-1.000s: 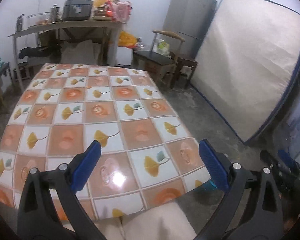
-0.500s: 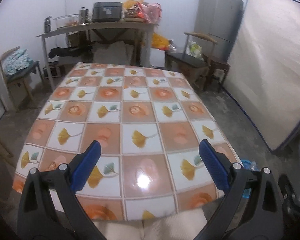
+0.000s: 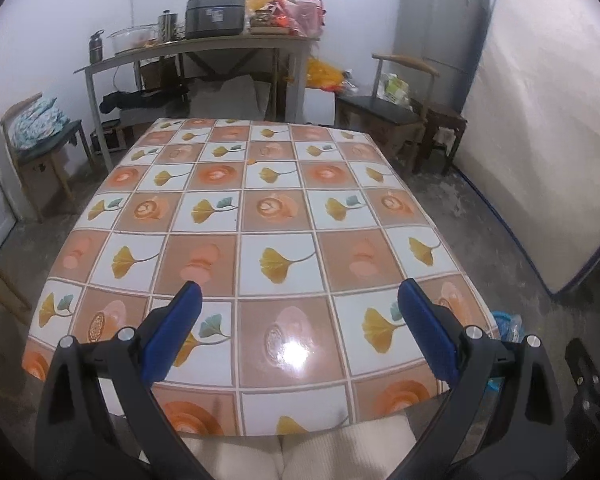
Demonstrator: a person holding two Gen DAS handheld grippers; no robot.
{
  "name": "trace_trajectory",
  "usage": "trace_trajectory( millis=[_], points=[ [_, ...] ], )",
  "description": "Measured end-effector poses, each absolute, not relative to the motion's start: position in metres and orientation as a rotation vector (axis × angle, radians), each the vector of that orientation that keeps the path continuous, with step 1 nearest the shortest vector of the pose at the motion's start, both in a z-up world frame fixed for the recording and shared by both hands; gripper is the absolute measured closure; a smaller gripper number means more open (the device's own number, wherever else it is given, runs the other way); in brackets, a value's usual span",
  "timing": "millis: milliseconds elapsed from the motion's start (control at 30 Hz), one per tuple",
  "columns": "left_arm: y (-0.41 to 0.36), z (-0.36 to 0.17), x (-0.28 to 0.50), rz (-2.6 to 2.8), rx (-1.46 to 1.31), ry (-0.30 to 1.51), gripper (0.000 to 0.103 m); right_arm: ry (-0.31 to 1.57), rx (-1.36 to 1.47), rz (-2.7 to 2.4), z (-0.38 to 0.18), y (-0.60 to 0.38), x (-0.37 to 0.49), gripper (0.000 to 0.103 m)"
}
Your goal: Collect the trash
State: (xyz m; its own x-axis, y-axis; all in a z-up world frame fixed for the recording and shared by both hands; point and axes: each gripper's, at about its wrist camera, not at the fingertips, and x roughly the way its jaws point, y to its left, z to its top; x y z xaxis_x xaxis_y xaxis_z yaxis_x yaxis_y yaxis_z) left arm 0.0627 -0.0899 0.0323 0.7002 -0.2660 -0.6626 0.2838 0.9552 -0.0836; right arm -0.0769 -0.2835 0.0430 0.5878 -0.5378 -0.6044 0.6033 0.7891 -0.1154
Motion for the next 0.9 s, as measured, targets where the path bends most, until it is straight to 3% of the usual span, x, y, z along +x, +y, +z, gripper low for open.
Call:
trace_trajectory(
  millis=[300,900],
  points=[
    [-0.106,0.034,0.056,-0.326,0.057,0.745,0.008,0.658,0.105,-0.681,0.044,-0.295,-0.081,0.006],
    [-0.114,-0.007,0.034,-0.314,0.133,0.954,0.009,0.691,0.147,-0.642,0.027,-0.307,-0.097,0.006]
  ],
)
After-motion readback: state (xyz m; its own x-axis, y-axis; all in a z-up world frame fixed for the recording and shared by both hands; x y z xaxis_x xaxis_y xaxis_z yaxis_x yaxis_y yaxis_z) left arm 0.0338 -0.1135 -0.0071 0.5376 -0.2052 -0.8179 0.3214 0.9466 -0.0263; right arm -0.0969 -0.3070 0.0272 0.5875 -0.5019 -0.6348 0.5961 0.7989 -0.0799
